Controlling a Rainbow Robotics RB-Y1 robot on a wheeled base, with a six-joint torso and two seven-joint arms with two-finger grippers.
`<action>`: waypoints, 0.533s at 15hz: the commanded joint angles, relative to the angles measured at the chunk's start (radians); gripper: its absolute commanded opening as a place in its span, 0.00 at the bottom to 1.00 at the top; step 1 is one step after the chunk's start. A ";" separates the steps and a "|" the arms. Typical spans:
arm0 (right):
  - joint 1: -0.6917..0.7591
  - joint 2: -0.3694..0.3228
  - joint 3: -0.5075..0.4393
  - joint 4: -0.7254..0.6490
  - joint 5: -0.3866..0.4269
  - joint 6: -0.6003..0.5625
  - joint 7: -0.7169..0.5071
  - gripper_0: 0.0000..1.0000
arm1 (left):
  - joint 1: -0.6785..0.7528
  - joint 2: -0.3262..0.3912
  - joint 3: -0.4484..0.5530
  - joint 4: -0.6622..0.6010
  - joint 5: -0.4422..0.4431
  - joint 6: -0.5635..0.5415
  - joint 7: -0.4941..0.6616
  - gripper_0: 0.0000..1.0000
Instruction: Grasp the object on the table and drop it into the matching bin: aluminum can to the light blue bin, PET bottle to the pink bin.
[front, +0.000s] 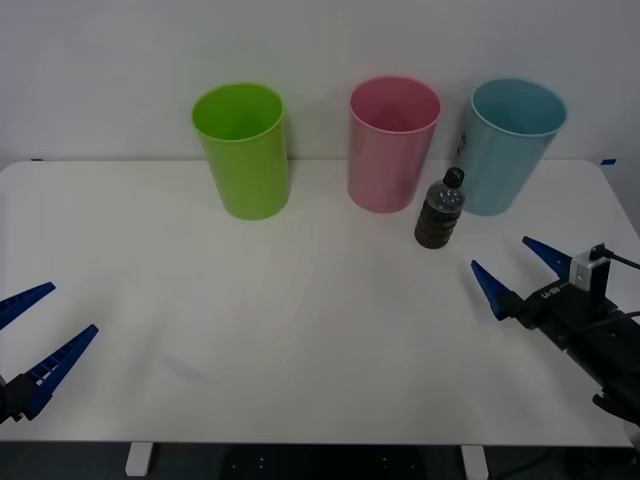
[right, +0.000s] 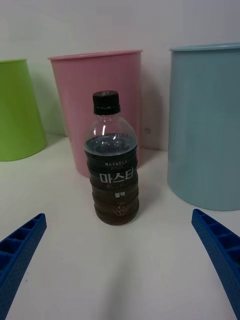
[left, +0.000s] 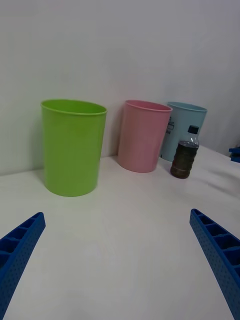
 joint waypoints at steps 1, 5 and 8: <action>-0.042 0.000 0.045 0.029 0.000 0.062 0.017 1.00 | 0.000 0.000 0.000 0.000 0.000 0.000 0.000 1.00; -0.137 0.014 0.062 0.147 0.009 0.070 0.051 1.00 | 0.000 0.000 0.000 0.000 0.000 0.000 0.000 1.00; -0.209 0.045 0.062 0.225 0.029 0.084 0.079 1.00 | 0.000 0.000 0.000 0.000 0.000 0.000 0.000 1.00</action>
